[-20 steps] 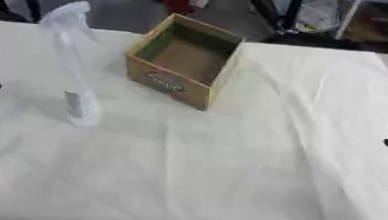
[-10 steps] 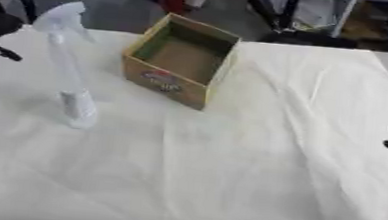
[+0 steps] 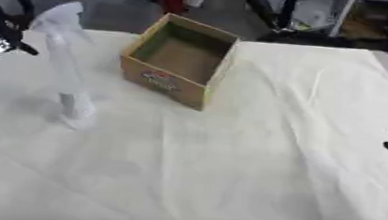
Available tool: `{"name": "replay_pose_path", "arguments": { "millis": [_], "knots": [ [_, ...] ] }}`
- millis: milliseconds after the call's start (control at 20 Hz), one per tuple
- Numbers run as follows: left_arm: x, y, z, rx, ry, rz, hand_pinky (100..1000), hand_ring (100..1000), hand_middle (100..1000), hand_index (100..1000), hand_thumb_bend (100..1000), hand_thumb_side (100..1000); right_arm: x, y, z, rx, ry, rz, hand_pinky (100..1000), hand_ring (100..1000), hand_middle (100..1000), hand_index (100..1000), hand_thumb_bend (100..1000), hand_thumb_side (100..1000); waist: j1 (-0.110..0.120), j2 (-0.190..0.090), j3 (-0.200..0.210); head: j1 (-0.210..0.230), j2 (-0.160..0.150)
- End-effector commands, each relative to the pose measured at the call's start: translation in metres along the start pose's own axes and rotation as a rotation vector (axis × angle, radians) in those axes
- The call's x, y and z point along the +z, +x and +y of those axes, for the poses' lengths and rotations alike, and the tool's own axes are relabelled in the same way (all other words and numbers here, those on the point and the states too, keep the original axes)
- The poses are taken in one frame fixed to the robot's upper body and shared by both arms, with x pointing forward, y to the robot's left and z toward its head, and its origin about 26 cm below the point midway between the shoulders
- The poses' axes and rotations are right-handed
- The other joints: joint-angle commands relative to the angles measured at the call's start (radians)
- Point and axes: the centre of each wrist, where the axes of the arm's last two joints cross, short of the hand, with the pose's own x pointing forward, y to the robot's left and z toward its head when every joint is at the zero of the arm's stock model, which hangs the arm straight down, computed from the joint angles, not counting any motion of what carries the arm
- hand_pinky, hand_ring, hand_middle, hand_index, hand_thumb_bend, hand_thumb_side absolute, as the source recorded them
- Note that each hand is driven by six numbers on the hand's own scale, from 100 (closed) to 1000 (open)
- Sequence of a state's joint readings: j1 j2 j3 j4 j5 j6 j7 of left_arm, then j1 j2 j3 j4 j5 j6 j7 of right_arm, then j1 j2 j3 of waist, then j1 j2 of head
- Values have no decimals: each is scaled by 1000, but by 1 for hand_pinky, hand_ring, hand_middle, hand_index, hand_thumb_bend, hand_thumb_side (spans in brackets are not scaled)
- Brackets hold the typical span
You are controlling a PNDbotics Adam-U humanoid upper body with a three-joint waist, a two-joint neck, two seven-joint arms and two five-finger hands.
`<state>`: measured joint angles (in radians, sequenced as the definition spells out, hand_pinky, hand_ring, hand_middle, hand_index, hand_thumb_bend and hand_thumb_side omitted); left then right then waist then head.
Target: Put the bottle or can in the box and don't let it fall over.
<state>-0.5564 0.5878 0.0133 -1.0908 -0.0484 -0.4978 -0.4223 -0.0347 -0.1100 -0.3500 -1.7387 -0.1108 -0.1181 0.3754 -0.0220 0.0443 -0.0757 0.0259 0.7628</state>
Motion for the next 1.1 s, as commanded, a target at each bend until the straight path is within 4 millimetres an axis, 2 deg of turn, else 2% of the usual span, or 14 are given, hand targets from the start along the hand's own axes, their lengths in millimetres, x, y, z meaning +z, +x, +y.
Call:
{"name": "replay_pose_path", "arguments": {
  "millis": [50,550,900,1100],
  "knots": [
    [-11,5,6,-41,-9,-14,716,1000,890,1000,164,999,-5,7,-3,16,18,-23,770,845,866,828,100,544,0,-10,-4,7,-7],
    [-34,7,-9,-43,-45,-41,714,1000,890,1000,160,1000,-6,7,-1,9,24,-25,771,845,866,828,100,545,0,-11,-14,12,-10],
    [-34,6,-11,-98,-77,-38,726,1000,886,1000,100,969,-6,7,-1,7,25,-26,771,845,866,828,100,545,2,-11,-16,11,-12],
    [-31,4,-13,-129,-106,-32,731,1000,884,998,100,956,-6,7,-1,7,26,-26,771,845,866,828,100,545,1,-11,-14,11,-13]
  ]
}}
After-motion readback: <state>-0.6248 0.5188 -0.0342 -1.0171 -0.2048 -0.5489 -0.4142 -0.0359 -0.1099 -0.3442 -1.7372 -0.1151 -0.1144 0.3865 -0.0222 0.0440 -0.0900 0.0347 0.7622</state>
